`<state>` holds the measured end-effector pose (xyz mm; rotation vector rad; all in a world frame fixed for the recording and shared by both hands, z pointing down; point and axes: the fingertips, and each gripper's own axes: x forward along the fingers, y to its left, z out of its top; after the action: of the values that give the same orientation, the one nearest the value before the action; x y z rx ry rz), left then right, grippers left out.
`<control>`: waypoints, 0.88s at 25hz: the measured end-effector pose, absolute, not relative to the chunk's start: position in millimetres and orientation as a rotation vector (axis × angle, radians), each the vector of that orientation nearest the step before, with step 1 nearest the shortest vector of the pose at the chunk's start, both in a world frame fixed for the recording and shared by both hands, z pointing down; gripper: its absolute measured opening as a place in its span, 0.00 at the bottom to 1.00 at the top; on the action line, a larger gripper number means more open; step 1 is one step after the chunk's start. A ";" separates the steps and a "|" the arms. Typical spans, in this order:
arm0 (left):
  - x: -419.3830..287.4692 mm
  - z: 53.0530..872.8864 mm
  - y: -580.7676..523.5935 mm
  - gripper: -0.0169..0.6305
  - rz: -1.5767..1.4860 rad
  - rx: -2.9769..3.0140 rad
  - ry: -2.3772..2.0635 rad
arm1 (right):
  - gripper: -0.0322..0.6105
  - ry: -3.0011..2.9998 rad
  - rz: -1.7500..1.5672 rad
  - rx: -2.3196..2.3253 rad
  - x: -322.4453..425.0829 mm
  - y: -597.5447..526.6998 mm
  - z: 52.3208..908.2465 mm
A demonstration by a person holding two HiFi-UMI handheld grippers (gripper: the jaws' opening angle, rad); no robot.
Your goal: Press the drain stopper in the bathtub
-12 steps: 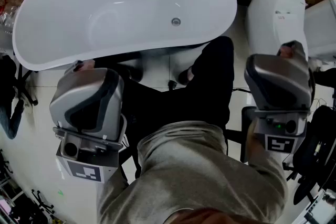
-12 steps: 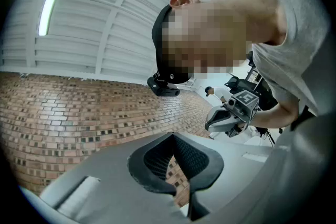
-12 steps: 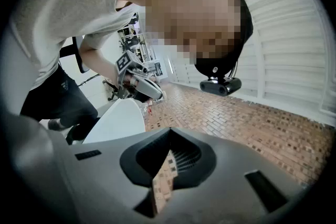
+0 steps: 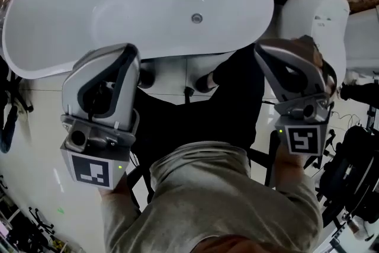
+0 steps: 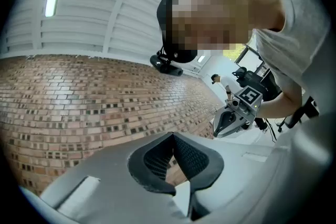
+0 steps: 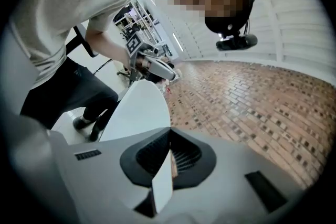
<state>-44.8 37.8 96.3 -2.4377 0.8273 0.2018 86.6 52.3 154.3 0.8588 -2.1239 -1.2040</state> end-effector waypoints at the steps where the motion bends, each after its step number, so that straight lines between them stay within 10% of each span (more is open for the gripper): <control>1: -46.6 107.1 25.5 0.03 0.176 -2.453 0.848 | 0.05 -2.120 -1.158 0.852 90.0 42.3 167.4; 22: -79.9 325.2 -170.4 0.03 -0.321 -2.336 1.262 | 0.05 -1.991 -0.205 0.325 134.3 -173.9 545.9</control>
<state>-79.9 -170.4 325.2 -2.3358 1.2621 -0.3215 134.3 -173.9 545.9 0.3251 -1.9915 -0.2046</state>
